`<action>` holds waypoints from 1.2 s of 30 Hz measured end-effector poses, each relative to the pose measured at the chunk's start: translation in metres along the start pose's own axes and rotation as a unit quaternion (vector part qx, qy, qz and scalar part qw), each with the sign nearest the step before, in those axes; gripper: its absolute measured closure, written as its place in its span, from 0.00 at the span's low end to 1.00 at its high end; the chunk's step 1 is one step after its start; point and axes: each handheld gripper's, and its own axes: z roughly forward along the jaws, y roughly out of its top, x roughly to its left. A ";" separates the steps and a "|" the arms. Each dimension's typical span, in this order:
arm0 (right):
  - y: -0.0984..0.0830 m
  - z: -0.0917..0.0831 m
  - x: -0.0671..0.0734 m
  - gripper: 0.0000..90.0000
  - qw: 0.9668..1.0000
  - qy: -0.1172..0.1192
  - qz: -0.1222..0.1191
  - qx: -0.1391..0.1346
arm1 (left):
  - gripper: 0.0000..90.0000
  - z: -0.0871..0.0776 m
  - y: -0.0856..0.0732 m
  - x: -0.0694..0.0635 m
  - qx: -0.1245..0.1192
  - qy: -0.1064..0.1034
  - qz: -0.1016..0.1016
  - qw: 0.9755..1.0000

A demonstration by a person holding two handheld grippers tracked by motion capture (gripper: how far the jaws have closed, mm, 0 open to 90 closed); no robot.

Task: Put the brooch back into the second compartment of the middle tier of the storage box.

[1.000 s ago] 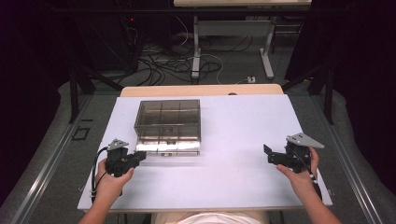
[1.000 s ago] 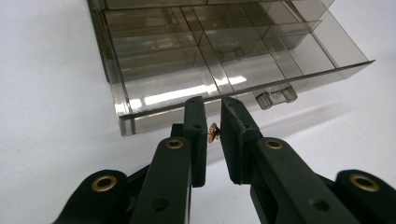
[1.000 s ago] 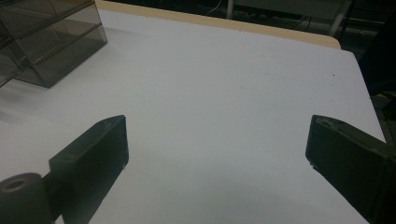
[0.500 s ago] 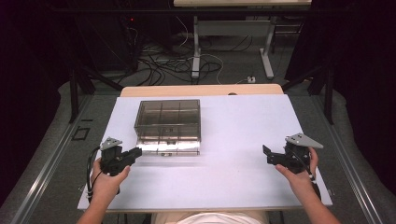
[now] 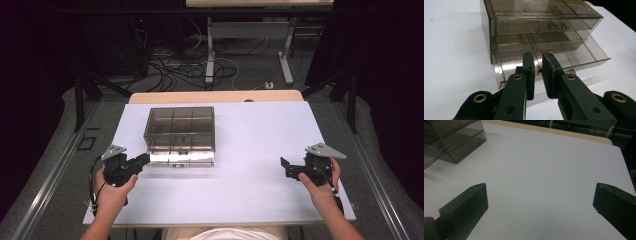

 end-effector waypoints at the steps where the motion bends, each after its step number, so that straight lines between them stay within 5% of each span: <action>1: 0.000 0.000 0.000 0.00 1.000 0.000 -0.001 0.001 | 0.90 0.000 0.001 -0.001 -0.005 -0.001 -0.001 1.000; 36: 0.001 0.000 -0.001 0.00 1.000 0.003 0.008 0.002 | 0.90 -0.008 0.060 -0.045 -0.003 -0.018 0.046 0.999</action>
